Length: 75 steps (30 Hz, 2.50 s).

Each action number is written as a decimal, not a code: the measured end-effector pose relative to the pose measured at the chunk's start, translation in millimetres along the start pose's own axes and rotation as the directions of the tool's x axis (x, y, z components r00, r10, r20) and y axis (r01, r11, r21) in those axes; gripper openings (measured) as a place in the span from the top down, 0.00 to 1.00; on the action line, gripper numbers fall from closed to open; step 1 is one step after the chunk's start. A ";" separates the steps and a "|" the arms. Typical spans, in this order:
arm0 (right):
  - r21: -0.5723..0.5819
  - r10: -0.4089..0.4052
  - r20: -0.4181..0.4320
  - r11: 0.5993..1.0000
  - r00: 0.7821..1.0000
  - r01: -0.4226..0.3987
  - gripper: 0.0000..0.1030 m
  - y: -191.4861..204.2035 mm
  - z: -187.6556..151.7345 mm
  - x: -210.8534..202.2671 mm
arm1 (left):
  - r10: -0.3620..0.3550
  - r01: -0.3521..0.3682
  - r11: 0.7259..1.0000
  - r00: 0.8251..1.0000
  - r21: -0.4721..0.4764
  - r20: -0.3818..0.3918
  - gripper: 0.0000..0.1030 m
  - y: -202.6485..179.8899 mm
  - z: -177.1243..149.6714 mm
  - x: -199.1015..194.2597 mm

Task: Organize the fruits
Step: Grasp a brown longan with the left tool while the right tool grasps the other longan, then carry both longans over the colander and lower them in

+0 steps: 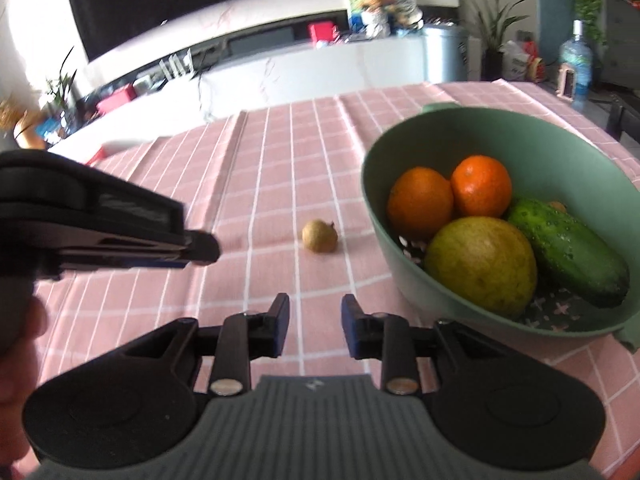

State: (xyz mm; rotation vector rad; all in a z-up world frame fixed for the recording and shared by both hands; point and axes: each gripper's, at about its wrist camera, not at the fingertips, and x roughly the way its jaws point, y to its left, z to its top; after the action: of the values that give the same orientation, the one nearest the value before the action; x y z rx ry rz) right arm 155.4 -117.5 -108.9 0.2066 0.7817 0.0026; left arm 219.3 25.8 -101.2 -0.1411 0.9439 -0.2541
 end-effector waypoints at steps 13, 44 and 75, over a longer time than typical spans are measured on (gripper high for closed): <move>0.135 -0.239 0.152 0.966 0.959 0.220 0.67 42.4 10.1 39.0 | 0.041 -0.039 0.993 0.999 -0.108 0.021 0.76 40.7 10.8 -10.7; -0.014 -0.045 0.018 0.999 0.999 0.045 0.79 40.8 2.7 24.4 | 0.025 -0.027 0.994 0.999 -0.106 -0.029 0.76 20.1 10.6 -23.2; -0.445 0.097 -0.117 0.885 0.988 -0.140 0.79 -132.9 99.4 -81.1 | -0.186 0.207 0.963 0.974 0.175 -0.128 0.76 -169.1 35.5 2.4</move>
State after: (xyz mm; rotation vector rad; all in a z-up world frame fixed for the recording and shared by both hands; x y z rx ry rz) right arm 157.5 -272.3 -8.2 -0.1923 0.8379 0.3117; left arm 223.6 -137.1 -43.6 -0.0470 1.0118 -0.5380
